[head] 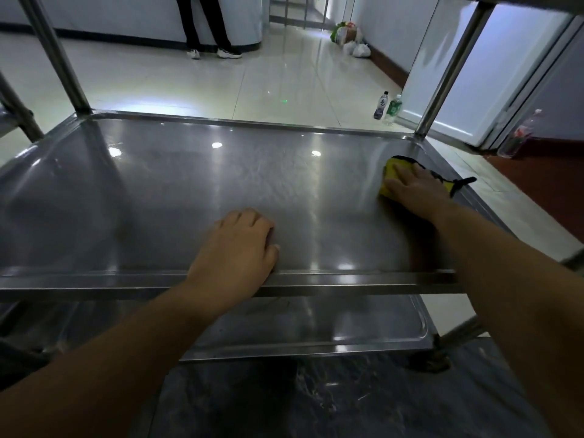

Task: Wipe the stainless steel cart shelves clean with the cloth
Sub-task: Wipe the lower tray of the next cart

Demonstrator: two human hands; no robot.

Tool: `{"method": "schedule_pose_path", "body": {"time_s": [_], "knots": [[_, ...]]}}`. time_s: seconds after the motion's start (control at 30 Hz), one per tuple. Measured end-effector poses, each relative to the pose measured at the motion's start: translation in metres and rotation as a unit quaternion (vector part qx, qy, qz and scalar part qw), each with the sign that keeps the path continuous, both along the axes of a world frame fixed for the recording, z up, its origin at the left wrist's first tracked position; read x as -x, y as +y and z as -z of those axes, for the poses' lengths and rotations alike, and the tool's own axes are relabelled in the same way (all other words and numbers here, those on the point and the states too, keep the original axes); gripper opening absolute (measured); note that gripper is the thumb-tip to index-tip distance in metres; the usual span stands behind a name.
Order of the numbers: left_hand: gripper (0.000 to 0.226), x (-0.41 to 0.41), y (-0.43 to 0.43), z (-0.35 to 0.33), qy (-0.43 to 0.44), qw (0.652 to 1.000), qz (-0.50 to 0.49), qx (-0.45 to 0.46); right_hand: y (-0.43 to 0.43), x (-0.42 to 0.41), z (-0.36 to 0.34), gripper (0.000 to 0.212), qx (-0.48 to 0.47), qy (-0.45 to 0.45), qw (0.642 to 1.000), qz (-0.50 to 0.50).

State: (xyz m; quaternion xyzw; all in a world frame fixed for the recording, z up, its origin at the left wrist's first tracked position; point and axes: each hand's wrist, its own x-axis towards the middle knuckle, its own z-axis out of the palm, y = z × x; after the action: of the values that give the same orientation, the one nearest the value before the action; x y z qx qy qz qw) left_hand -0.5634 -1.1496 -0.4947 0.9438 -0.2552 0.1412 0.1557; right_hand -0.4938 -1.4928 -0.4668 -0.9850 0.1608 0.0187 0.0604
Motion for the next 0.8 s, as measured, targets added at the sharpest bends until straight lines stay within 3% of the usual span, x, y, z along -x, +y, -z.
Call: {"method": "schedule_pose_path", "body": {"time_s": [0.17,0.3,0.6,0.8], "knots": [[0.031,-0.003,0.000,-0.006,0.057,0.998,0.003,-0.007,0.036,-0.007,-0.006,0.075,-0.026,0.022,0.996,0.079],[0.024,-0.014,0.034,-0.027,0.150,0.988,0.048,0.013,0.088,-0.026,-0.007,0.071,-0.029,0.025,0.999,0.035],[0.036,-0.027,0.210,-0.034,0.101,0.988,-0.117,0.003,0.300,-0.094,-0.006,0.070,-0.029,0.014,0.992,-0.121],[0.046,-0.011,0.271,-0.029,0.060,0.980,-0.191,0.001,0.460,-0.110,-0.006,0.077,-0.039,0.023,0.966,-0.254]]}}
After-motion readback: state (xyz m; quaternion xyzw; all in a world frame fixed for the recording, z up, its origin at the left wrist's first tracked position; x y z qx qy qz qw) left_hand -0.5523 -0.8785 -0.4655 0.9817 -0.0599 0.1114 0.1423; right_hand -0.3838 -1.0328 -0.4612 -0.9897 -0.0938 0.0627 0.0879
